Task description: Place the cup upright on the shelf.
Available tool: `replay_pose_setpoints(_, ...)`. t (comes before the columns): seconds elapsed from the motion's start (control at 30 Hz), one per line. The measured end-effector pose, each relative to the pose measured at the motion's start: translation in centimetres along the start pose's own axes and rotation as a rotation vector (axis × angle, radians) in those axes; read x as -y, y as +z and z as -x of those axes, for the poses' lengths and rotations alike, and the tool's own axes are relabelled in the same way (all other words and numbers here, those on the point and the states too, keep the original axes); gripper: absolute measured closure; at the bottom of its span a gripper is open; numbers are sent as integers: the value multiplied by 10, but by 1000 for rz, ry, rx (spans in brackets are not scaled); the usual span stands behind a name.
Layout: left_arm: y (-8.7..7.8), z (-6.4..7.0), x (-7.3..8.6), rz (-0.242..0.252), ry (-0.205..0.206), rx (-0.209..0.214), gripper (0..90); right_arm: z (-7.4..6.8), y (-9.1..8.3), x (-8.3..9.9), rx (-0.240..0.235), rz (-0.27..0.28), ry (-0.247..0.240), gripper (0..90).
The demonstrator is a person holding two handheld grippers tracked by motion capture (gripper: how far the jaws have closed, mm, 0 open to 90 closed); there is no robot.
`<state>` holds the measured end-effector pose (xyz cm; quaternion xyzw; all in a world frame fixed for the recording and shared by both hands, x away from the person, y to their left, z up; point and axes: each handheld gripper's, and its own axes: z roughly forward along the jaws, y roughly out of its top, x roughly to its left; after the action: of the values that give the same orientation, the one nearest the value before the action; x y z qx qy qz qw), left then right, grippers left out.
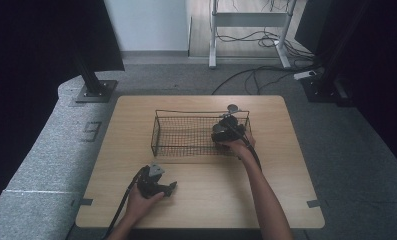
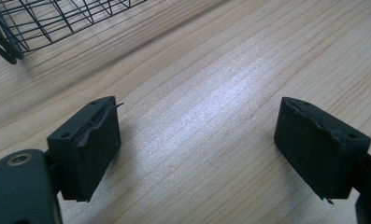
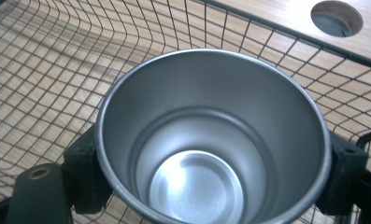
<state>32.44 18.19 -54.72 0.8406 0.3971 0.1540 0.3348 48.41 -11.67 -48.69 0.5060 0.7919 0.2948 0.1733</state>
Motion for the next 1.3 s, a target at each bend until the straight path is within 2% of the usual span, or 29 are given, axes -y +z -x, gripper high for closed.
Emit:
replay_pose_setpoints(0.4,0,0,0,0,0,-1,145,-2,-9,3,11,-16,-42,117)
replay_pose_setpoints(0.5,0,0,0,0,-1,-1,145,-2,-10,4,8,-13,-35,98)
replay_pose_setpoints(0.57,0,0,0,1,-1,0,145,-1,-15,3,-11,19,-15,94)
replay_pose_setpoints(0.8,0,0,0,0,-1,1,145,1,-25,2,-15,68,9,90)
replay_pose_setpoints(0.83,0,0,0,-1,0,0,145,1,-30,3,-15,97,17,85)
replay_pose_setpoints(0.9,0,0,0,-1,0,0,145,1,-32,3,-14,109,19,83)
replay_pose_setpoints(0.93,0,0,0,-1,0,0,145,2,-38,5,-15,147,24,82)
replay_pose_setpoints(0.97,0,0,0,-1,0,0,145,2,-38,5,-15,147,24,82)
replay_pose_setpoints(1.03,0,0,0,-1,0,0,145,3,-48,8,-31,194,35,84)
replay_pose_setpoints(1.17,0,0,0,-1,1,0,145,3,-59,13,-40,232,37,88)
replay_pose_setpoints(1.23,0,0,0,-1,0,0,145,3,-68,21,-44,262,29,100)
replay_pose_setpoints(1.3,0,0,0,-1,0,0,145,3,-70,24,-43,267,25,106)
